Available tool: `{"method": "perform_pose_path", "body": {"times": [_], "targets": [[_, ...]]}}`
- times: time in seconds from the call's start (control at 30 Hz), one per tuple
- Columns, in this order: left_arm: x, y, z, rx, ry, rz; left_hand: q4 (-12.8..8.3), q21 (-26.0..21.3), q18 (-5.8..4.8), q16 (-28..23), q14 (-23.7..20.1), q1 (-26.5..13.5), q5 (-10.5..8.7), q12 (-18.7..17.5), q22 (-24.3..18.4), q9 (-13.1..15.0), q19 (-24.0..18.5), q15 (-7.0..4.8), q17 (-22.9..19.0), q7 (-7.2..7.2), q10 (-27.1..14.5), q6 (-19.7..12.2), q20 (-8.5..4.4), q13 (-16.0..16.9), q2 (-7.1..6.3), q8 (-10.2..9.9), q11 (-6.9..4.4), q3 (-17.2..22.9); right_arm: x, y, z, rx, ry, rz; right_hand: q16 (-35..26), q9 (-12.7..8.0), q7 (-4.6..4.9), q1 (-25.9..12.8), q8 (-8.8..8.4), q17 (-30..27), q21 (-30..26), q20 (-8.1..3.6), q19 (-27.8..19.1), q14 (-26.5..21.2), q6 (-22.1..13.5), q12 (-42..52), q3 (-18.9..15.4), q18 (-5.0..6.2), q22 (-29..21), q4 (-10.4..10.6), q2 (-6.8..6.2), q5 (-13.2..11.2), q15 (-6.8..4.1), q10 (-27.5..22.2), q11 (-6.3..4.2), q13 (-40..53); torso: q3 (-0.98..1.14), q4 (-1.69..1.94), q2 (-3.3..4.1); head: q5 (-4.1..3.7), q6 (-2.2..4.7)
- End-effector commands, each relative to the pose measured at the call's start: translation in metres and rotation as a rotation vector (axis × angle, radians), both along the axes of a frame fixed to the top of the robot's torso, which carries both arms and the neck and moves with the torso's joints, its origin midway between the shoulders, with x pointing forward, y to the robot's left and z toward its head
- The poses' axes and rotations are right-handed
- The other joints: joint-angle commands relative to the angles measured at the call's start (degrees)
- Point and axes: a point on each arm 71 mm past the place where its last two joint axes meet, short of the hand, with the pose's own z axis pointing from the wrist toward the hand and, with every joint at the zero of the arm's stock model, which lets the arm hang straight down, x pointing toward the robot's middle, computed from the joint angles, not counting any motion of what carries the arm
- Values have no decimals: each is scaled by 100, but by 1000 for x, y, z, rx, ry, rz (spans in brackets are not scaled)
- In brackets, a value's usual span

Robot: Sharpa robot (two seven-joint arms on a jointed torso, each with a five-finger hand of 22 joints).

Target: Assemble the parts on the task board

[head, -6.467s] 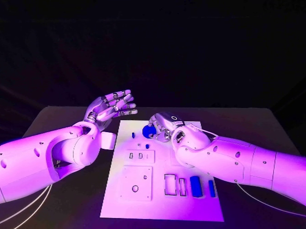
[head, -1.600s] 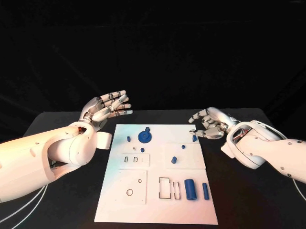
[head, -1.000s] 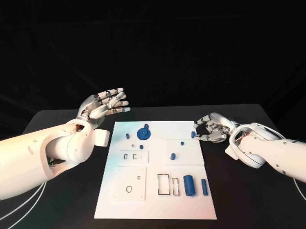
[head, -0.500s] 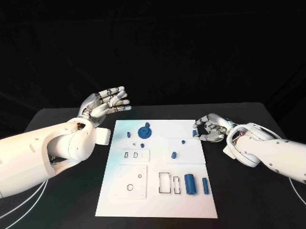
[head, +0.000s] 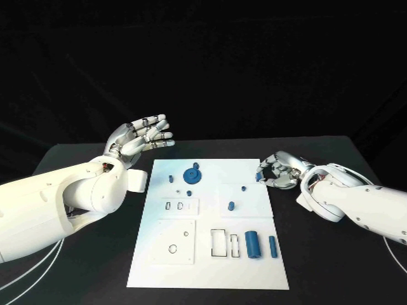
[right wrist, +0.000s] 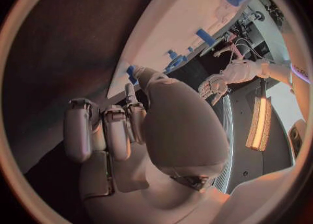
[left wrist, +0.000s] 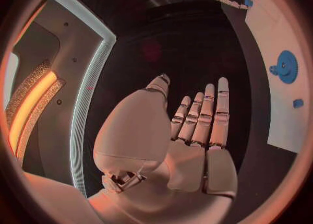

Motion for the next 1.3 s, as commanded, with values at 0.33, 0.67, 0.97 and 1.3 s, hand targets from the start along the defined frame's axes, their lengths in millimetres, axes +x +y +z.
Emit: {"method": "perform_pose_path", "body": {"times": [0.33,0.67,0.97,1.3], "targets": [[0,-2,1,-9,-7,-18,2,17,46,33,-39,49,-6,-17,-7,-4,-56,18,6,496,-26,-39,-1,-6,3,9,11,25,0,5,-2,-14,5,19,22,14,-36,-80,63,1509,58,-39,53,598,131,55,122,-48,705,-7,26,-107,-49,76,-35,725,-2,3,1,1,-4],[-1,-2,1,-9,-6,-18,2,21,47,40,-49,52,-5,-16,-7,-4,-66,19,17,498,-25,-39,0,-5,4,10,12,27,0,6,-2,-18,3,12,22,1,-29,-141,41,1509,53,-43,52,598,92,42,129,-47,704,2,-17,-116,-49,65,-31,711,1,1,-1,-3,-8],[-1,-1,1,-9,-5,-18,2,21,47,40,-49,52,-5,-16,-7,-4,-66,19,17,498,-25,-39,0,-5,4,10,12,27,0,7,-2,-20,1,5,22,-7,-24,-211,31,1509,53,-42,54,598,76,45,127,-48,708,25,-47,-103,-45,69,-25,715,3,1,1,-7,-7],[-1,-1,1,-8,-4,-17,2,21,47,40,-49,52,-5,-16,-7,-4,-66,19,17,498,-25,-39,0,-5,4,10,12,27,0,6,-1,-16,-21,-27,22,61,-123,-237,216,1509,95,-87,89,598,329,87,356,-59,758,-10,136,-2,-107,117,-108,758,4,2,1,-7,-10]]}}
